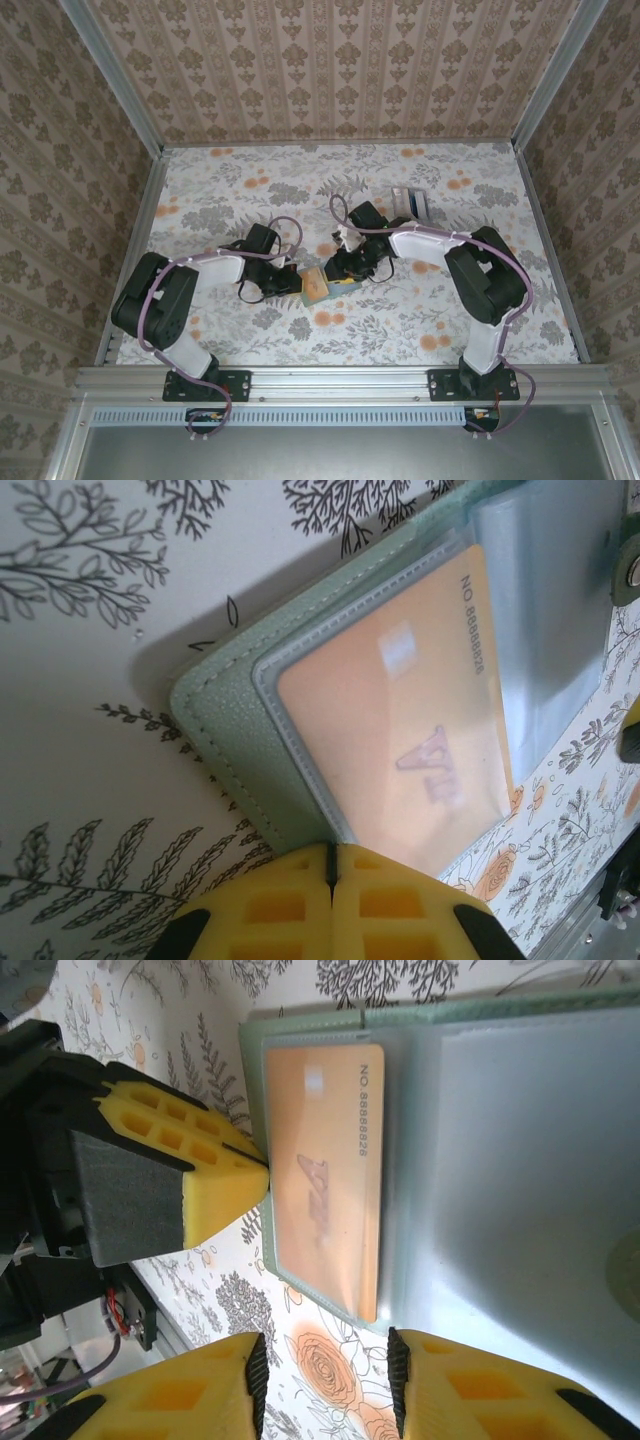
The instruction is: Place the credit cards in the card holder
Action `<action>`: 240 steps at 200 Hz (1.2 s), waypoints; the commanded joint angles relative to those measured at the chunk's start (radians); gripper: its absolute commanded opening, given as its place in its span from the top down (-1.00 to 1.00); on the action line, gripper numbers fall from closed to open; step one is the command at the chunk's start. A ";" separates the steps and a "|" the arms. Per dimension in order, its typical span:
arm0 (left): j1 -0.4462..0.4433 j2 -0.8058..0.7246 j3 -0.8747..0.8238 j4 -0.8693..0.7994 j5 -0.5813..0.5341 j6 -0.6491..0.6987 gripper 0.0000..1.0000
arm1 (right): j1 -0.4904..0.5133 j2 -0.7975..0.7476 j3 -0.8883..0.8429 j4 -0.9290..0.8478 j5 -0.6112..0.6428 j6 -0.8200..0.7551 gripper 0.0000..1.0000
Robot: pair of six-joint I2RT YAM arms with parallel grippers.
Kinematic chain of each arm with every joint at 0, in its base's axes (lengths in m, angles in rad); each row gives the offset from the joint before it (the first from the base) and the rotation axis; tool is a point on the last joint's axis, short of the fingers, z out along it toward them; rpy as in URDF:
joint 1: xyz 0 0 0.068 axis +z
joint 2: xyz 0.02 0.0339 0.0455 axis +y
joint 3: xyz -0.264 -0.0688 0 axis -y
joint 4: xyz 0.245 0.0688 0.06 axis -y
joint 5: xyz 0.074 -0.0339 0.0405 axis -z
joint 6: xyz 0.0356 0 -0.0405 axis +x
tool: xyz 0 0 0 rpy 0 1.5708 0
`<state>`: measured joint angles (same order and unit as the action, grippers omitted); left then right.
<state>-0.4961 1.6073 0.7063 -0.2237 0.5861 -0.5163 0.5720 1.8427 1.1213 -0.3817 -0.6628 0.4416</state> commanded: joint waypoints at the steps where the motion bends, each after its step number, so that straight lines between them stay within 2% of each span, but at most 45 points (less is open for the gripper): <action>1: 0.007 -0.011 -0.034 -0.052 -0.051 0.007 1.00 | 0.003 0.003 0.017 -0.018 0.052 -0.008 0.19; 52: 0.011 -0.001 -0.034 -0.037 -0.040 -0.001 1.00 | 0.041 0.061 0.067 0.004 0.059 0.009 0.20; 74: 0.011 0.004 -0.031 -0.030 -0.037 -0.004 1.00 | 0.056 0.098 0.090 0.003 0.062 0.012 0.30; 103: 0.011 0.004 -0.037 -0.023 -0.038 -0.007 1.00 | 0.075 0.140 0.103 0.008 0.077 0.010 0.30; 159: 0.011 0.002 -0.037 -0.004 -0.028 -0.018 1.00 | 0.109 0.152 0.108 0.046 0.026 -0.004 0.43; 187: 0.014 -0.011 -0.031 -0.016 -0.028 -0.014 1.00 | 0.098 0.105 0.090 0.014 0.067 -0.034 0.41; 198: 0.018 -0.024 -0.030 -0.027 -0.032 -0.011 1.00 | 0.088 0.073 0.071 0.006 0.093 -0.036 0.33; 208: 0.020 -0.045 -0.036 -0.036 -0.046 -0.011 1.00 | 0.080 0.032 0.045 0.003 0.130 -0.037 0.26; 240: 0.016 -0.132 -0.063 -0.033 -0.092 -0.030 1.00 | 0.075 -0.077 -0.014 -0.027 0.271 -0.034 0.26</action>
<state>-0.4828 1.5444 0.6666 -0.2226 0.5495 -0.5285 0.6514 1.8633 1.1458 -0.3714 -0.5217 0.4187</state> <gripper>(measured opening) 0.045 0.367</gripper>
